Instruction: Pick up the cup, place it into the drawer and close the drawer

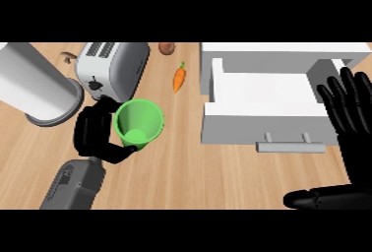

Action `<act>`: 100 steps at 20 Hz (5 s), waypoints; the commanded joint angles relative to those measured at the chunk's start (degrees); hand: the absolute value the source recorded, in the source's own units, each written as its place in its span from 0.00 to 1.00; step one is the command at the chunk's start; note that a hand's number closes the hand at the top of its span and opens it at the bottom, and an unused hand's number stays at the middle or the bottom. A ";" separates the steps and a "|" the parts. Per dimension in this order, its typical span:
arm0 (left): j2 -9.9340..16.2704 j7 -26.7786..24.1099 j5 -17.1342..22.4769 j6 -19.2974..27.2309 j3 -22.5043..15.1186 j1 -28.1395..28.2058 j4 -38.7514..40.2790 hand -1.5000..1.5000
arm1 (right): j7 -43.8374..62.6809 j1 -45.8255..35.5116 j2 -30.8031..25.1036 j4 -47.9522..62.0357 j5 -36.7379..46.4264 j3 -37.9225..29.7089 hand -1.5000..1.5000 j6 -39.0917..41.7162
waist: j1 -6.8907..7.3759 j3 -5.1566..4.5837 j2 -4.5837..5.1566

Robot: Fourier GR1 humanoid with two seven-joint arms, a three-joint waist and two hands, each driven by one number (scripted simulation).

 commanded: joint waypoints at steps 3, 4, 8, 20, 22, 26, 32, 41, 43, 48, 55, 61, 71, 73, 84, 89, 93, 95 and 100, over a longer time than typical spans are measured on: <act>-3.87 12.12 0.19 8.61 -1.93 -6.00 -10.74 1.00 | -1.62 -2.04 -0.89 3.11 -1.76 -1.95 0.00 1.19 | -0.59 -0.04 0.27; -0.80 17.20 2.63 6.69 -1.70 -0.47 -20.12 1.00 | -0.31 1.79 0.99 -1.72 1.05 1.21 0.00 -0.45 | -0.33 -0.04 0.10; -3.81 21.90 -1.10 12.58 -3.70 -9.81 -17.58 1.00 | 0.12 -1.25 1.75 -0.67 2.28 2.46 0.00 -1.72 | -0.68 -0.06 0.25; -5.43 28.97 -7.11 20.62 -1.87 -30.46 -6.36 1.00 | -2.93 -1.53 -0.48 4.12 -1.38 -1.94 0.00 1.40 | -0.98 -0.05 0.37; -5.88 27.02 -6.95 21.61 -2.00 -34.23 -0.69 1.00 | -4.73 1.02 -1.25 3.90 -1.84 -2.50 0.00 3.27 | -1.41 -0.04 0.45; -5.89 30.19 -7.14 22.58 -3.42 -35.54 -0.19 1.00 | -0.08 -1.63 -2.82 1.59 -3.70 -4.79 0.00 2.16 | -1.16 -0.06 0.36; -5.91 27.47 -3.07 28.64 -8.48 -42.40 10.50 1.00 | -4.68 3.46 0.97 1.20 1.32 0.70 0.00 1.71 | -1.77 -0.05 0.42; -5.92 17.33 2.81 30.06 -11.26 -51.77 30.60 1.00 | -4.51 0.35 0.09 3.00 0.66 0.01 0.00 2.11 | -3.01 -0.04 0.83; -5.92 15.12 5.61 30.92 -12.34 -52.05 34.27 1.00 | -4.48 0.34 0.10 3.14 0.05 -0.15 0.00 2.37 | -3.76 -0.04 1.02; -5.92 17.33 10.19 31.58 -17.52 -56.10 37.78 1.00 | -2.18 -1.44 -0.40 2.87 -1.11 -0.91 0.00 1.86 | -3.65 -0.04 0.88; -5.92 15.30 11.53 30.35 -21.59 -60.50 45.61 1.00 | -2.87 -3.20 -1.67 4.44 -2.13 -1.49 0.00 3.46 | -4.87 -0.01 1.44; -5.92 17.63 12.67 35.19 -30.04 -59.61 46.38 1.00 | -3.14 -3.67 0.24 4.23 -0.85 2.29 0.00 3.46 | -7.16 0.04 1.81; -5.92 16.36 17.87 35.63 -33.06 -58.23 43.49 0.00 | -2.39 -5.63 -0.10 5.42 -5.27 -0.86 0.00 3.55 | -7.07 0.01 1.70; -5.92 14.54 19.95 33.89 -31.43 -59.26 42.87 0.00 | -3.86 -5.21 0.61 5.30 -4.20 0.56 0.00 3.84 | -6.80 0.00 1.80; -4.51 10.75 25.41 30.19 -25.12 -56.47 36.11 0.00 | 1.29 -1.22 -5.94 0.00 -14.98 -6.61 1.00 8.90 | -1.67 -0.07 0.31; -1.27 10.92 26.10 31.60 -23.87 -49.30 27.90 0.00 | -3.16 0.77 -9.44 1.21 -6.88 -4.15 1.00 14.24 | 0.24 -0.10 -0.11; 4.07 12.80 26.65 32.10 -22.78 -42.05 20.33 0.00 | -1.60 3.53 -10.09 -1.94 -2.58 -1.34 1.00 14.78 | 0.86 -0.12 -0.37; 6.96 16.05 26.82 32.57 -23.51 -38.02 13.70 0.00 | -2.16 1.85 -10.58 1.01 -0.26 -1.54 1.00 14.59 | 1.79 -0.10 -0.47; 13.86 19.02 26.97 32.54 -23.13 -27.14 0.00 0.00 | -4.68 4.34 -10.61 2.18 6.79 1.31 1.00 15.69 | 1.48 -0.07 -0.29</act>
